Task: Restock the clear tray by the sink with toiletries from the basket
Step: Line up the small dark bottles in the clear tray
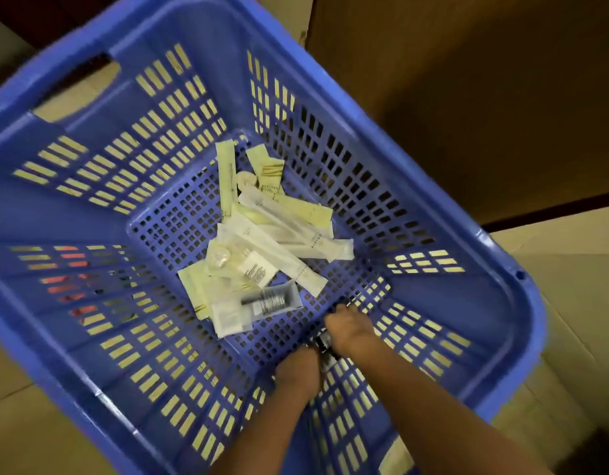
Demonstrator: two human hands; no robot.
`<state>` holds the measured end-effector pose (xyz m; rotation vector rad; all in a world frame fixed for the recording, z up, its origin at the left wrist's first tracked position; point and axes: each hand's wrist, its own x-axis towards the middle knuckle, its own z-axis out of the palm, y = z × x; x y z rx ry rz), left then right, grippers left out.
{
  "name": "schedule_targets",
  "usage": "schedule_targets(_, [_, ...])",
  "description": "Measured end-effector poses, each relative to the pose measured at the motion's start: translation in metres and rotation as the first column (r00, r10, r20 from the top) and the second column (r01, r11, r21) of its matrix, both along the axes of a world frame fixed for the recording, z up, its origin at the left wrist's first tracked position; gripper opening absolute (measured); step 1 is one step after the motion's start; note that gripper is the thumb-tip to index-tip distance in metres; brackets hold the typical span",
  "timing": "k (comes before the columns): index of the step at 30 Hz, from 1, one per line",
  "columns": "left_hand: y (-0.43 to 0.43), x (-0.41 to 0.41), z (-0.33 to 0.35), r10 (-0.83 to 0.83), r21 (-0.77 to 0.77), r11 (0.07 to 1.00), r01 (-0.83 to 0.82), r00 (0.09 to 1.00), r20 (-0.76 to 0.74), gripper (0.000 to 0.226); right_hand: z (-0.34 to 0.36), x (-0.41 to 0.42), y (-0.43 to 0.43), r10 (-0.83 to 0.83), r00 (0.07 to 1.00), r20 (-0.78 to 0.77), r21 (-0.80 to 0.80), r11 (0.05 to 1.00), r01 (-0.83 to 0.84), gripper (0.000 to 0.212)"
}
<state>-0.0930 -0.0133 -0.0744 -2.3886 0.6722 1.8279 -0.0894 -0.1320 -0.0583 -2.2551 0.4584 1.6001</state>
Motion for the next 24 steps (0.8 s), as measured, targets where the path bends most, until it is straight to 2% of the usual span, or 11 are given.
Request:
schedule_targets(3, [-0.001, -0.007, -0.013, 0.075, -0.003, 0.997, -0.075, 0.997, 0.013, 0.009, -0.009, -0.005, 0.005, 0.026, 1.0, 0.009, -0.041, 0.999, -0.026, 0.046])
schedule_targets(5, [-0.002, -0.008, -0.017, 0.151, -0.007, 0.989, -0.151, 0.988, 0.029, 0.024, -0.013, -0.007, 0.005, 0.047, 0.999, 0.004, -0.054, 0.997, -0.047, 0.049])
schedule_targets(7, [-0.002, -0.008, -0.023, 0.196, -0.019, 0.98, -0.196, 0.98, 0.044, 0.033, -0.016, -0.007, 0.004, 0.041, 0.999, -0.002, -0.071, 0.997, -0.041, 0.049])
schedule_targets(12, [0.003, -0.009, -0.033, 0.286, 0.005, 0.958, -0.286, 0.958, 0.003, 0.034, -0.018, -0.01, 0.004, 0.12, 0.991, -0.063, -0.1, 0.987, -0.126, 0.043])
schedule_targets(14, [0.006, -0.01, -0.03, 0.266, 0.01, 0.964, -0.266, 0.963, -0.03, 0.033, -0.013, -0.011, 0.002, 0.13, 0.988, -0.087, -0.097, 0.986, -0.138, 0.04])
schedule_targets(16, [0.006, -0.01, -0.026, 0.166, 0.02, 0.986, -0.165, 0.982, -0.086, 0.028, -0.003, -0.008, -0.003, 0.116, 0.99, -0.077, -0.113, 0.986, -0.124, 0.039])
schedule_targets(19, [0.007, -0.006, -0.016, 0.05, 0.04, 0.998, -0.045, 0.99, -0.129, 0.014, 0.018, -0.002, -0.014, 0.084, 0.995, 0.056, -0.181, 0.981, -0.073, 0.037])
schedule_targets(20, [0.008, -0.005, -0.012, 0.007, 0.04, 0.999, -0.003, 0.992, -0.123, 0.014, 0.027, 0.0, -0.019, 0.09, 0.99, 0.11, -0.21, 0.976, -0.065, 0.034])
schedule_targets(22, [0.008, 0.001, -0.002, -0.037, 0.031, 0.999, 0.04, 0.994, -0.1, 0.029, 0.042, 0.004, -0.028, 0.083, 0.977, 0.197, -0.231, 0.972, -0.036, 0.028])
schedule_targets(24, [0.007, 0.009, 0.014, -0.018, 0.012, 1.0, 0.019, 0.995, -0.096, 0.034, 0.059, 0.007, -0.035, 0.017, 0.956, 0.293, -0.183, 0.982, 0.039, 0.023])
